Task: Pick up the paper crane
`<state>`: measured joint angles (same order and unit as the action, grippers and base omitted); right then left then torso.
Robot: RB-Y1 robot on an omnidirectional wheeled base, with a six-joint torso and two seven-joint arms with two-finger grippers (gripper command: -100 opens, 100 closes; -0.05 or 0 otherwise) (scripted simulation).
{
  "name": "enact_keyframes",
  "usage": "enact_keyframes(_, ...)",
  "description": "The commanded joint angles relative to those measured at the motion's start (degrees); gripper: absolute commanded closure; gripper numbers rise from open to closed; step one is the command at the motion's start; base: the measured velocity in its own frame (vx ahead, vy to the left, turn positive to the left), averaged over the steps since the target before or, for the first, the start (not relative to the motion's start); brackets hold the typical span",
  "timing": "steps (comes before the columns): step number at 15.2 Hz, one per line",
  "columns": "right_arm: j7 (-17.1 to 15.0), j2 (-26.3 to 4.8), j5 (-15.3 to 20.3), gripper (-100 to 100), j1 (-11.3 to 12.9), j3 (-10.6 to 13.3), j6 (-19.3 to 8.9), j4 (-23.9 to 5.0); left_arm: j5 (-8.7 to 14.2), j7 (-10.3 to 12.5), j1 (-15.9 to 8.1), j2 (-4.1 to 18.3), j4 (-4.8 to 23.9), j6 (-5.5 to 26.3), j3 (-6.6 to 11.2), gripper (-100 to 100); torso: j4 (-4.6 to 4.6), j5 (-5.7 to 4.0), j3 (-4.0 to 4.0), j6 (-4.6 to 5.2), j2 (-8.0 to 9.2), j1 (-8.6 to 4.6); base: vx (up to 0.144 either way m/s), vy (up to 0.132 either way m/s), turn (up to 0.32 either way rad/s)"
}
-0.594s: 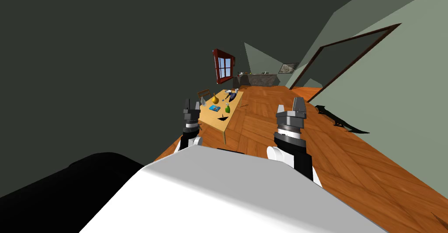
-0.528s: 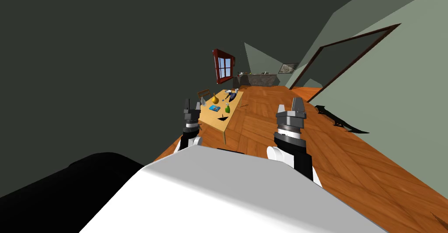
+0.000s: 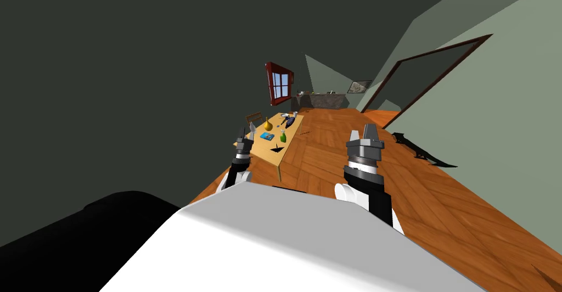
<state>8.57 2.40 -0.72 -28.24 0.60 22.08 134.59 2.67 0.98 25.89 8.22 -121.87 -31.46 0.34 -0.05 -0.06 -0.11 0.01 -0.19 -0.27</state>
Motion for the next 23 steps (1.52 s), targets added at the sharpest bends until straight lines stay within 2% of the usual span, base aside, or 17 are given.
enact_keyframes(1, 0.00, 0.00, 0.00, 0, 0.00, 0.00, 0.00, 0.00, 0.31, 0.20, -0.51, 0.54, 1.81, 0.39, 0.46, -100, 0.00, 0.00, 0.00, 0.00, 0.00, 0.00, 0.024, -0.051, -0.009)
enact_keyframes(3, 0.00, 0.00, 0.00, 0, 0.00, 0.00, 0.00, 0.00, 1.03, 0.55, -1.49, 1.51, 5.00, 2.10, 1.41, -100, 0.01, 0.02, 0.02, 0.00, 0.04, 0.06, 0.032, -0.056, -0.021)
enact_keyframes(4, 0.00, 0.00, 0.00, 0, 0.00, 0.00, 0.00, 0.00, 1.03, 0.55, -1.49, 1.51, 5.01, 2.10, 1.41, -100, 0.01, 0.01, 0.01, 0.00, 0.02, 0.03, 0.036, -0.066, -0.013)
enact_keyframes(5, 0.00, 0.00, 0.00, 0, 0.00, 0.00, 0.00, 0.00, 1.41, 0.74, -2.02, 1.94, 6.74, 3.03, 1.93, -100, 0.00, 0.01, 0.01, 0.00, 0.02, 0.01, 0.030, -0.069, -0.015)
enact_keyframes(6, 0.00, 0.00, 0.00, 0, 0.00, 0.00, 0.00, 0.00, 1.41, 0.74, -2.02, 1.94, 6.74, 3.03, 1.93, -100, 0.01, 0.00, 0.02, -0.01, 0.03, 0.00, 0.029, -0.061, -0.008)
enact_keyframes(7, 0.00, 0.00, 0.00, 0, 0.00, 0.00, 0.00, 0.00, 1.82, 0.94, -2.57, 2.32, 8.55, 3.99, 2.47, -100, 0.01, 0.00, 0.02, 0.00, 0.03, 0.01, 0.035, -0.060, -0.015)
enact_keyframes(8, 0.00, 0.00, 0.00, 0, 0.00, 0.00, 0.00, 0.00, 1.82, 0.94, -2.57, 2.32, 8.55, 3.99, 2.47, -100, 0.01, 0.01, 0.02, 0.00, 0.02, 0.02, 0.035, -0.052, -0.012)
enact_keyframes(10, 0.00, 0.00, 0.00, 0, 0.00, 0.00, 0.00, 0.00, 2.67, 1.36, -3.73, 2.97, 11.73, 6.03, 3.60, -100, 0.00, 0.01, 0.01, 0.00, 0.01, 0.04, 0.044, -0.067, -0.023)
enact_keyframes(17, 0.00, 0.00, 0.00, 0, 0.00, 0.00, 0.00, 0.00, 4.03, 2.03, -5.59, 3.62, 18.44, 9.27, 5.41, -100, -0.01, 0.00, -0.02, 0.00, -0.04, 0.02, 0.048, -0.068, -0.015)
enact_keyframes(21, 0.00, 0.00, 0.00, 0, 0.00, 0.00, 0.00, 0.00, 5.43, 2.72, -7.51, 3.89, 24.64, 12.64, 7.29, -100, -0.02, -0.01, -0.04, 0.00, -0.07, -0.07, 0.056, -0.080, -0.020)
enact_keyframes(23, 0.00, 0.00, 0.00, 0, 0.00, 0.00, 0.00, 0.00, 5.43, 2.72, -7.51, 3.89, 24.75, 12.64, 7.29, -100, -0.01, -0.02, -0.03, -0.01, -0.06, -0.05, 0.039, -0.054, -0.007)
